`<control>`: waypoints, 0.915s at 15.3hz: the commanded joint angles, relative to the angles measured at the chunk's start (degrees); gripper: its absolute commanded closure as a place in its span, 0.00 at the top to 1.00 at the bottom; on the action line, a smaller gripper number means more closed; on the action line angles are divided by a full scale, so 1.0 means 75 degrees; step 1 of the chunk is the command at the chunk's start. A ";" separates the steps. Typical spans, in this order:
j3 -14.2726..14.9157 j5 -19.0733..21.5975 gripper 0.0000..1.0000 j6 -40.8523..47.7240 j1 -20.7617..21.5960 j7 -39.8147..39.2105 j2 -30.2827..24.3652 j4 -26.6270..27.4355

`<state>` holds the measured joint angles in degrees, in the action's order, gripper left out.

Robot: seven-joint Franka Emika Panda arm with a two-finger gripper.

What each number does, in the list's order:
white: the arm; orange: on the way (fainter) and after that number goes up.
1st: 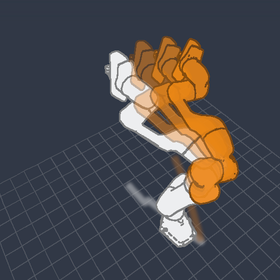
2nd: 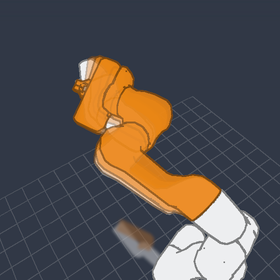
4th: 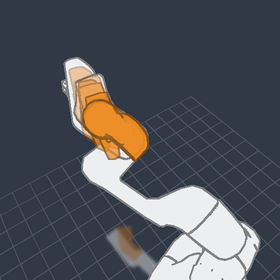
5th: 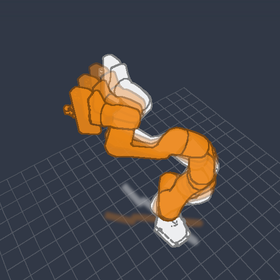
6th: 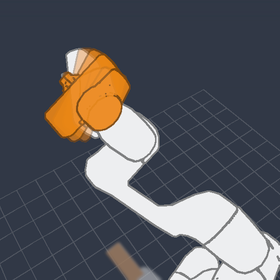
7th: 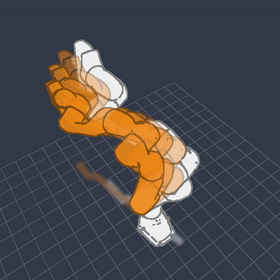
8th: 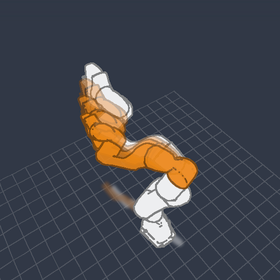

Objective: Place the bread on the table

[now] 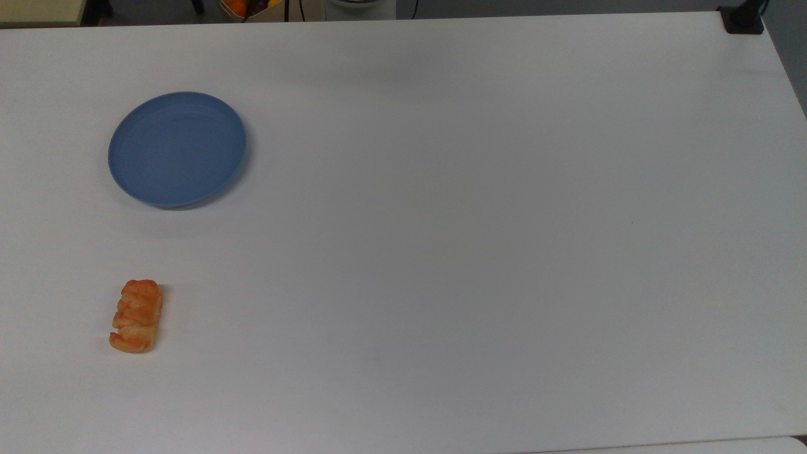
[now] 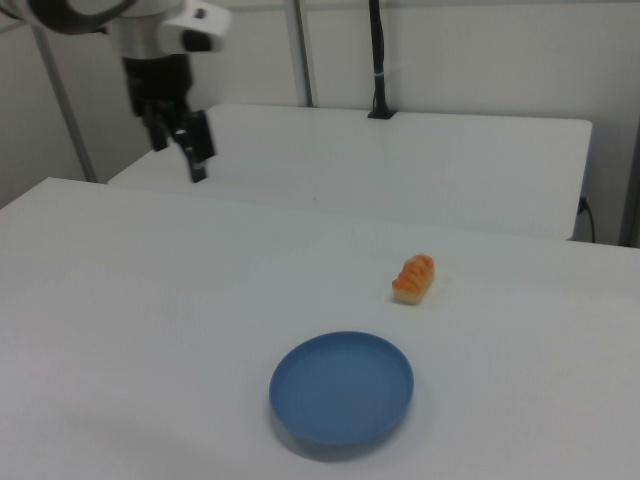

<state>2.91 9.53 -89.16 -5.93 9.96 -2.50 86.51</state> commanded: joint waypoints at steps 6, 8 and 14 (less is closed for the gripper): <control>-0.0938 -0.0450 1.00 -0.0684 0.0579 -0.0131 -0.0663 0.1694; -0.0938 -0.0462 1.00 -0.1305 0.0579 -0.0563 -0.0535 0.1894; -0.0681 -0.0731 1.00 -0.1999 0.0579 -0.1843 -0.0135 0.1766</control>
<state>-3.90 6.11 -102.13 -2.04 -0.99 -3.55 99.40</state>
